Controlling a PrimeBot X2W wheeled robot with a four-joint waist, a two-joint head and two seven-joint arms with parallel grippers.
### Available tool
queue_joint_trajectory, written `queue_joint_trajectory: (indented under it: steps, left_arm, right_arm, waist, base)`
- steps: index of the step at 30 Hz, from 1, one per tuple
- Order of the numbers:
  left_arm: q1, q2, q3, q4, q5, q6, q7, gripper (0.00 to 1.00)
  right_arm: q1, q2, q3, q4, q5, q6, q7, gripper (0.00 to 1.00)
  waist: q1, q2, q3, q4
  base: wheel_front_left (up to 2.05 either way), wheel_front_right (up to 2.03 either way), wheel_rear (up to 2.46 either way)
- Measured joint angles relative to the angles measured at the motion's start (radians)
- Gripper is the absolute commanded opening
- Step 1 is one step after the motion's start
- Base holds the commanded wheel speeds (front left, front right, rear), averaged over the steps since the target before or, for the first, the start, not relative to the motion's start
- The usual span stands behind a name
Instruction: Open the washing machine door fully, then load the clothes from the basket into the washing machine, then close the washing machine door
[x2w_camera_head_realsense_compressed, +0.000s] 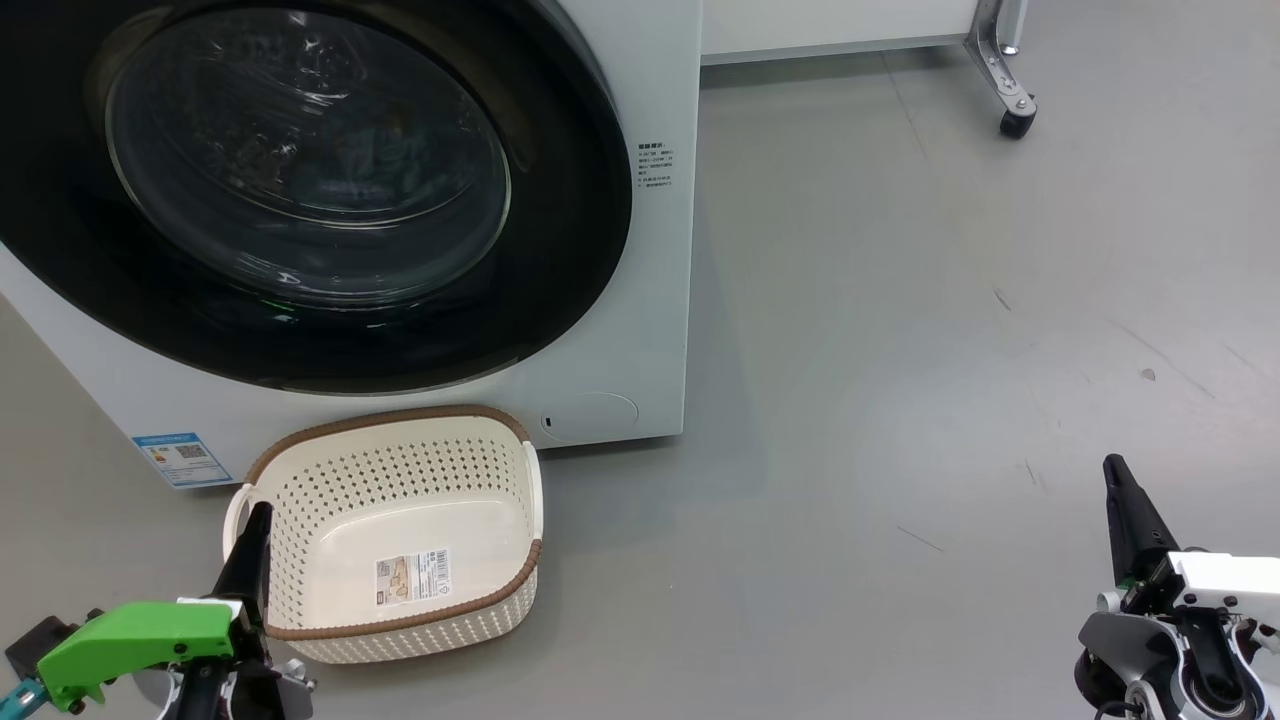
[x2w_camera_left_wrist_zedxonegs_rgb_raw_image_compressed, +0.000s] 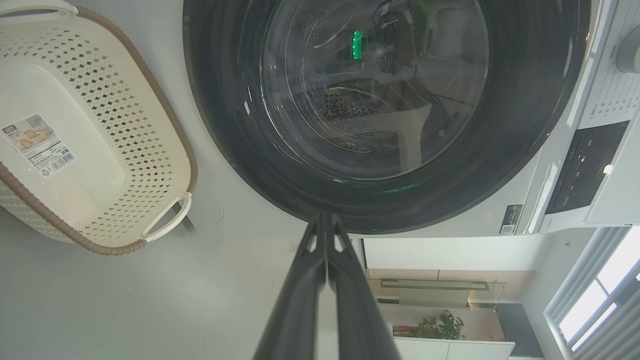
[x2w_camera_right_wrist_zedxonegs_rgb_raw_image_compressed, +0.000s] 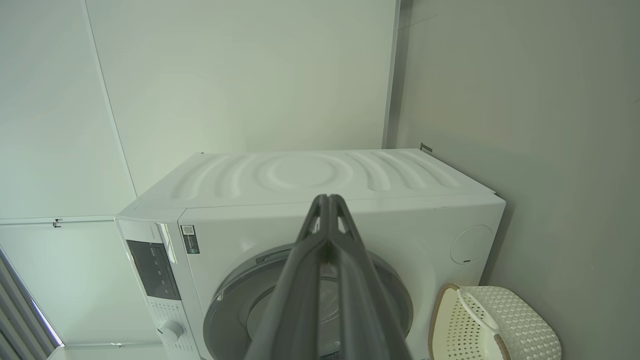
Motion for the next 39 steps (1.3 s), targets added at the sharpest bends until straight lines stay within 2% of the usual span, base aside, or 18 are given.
queue_joint_trajectory:
  steps: [39]
  left_arm:
    - [0.000, 0.000, 0.002, 0.000, 0.000, 0.000, 0.000, 0.00]
  right_arm:
    - [0.000, 0.004, -0.006, -0.001, -0.002, 0.005, 0.003, 0.00]
  waist:
    - [0.0000, 0.0000, 0.000, 0.000]
  base:
    - [0.00, 0.00, 0.00]
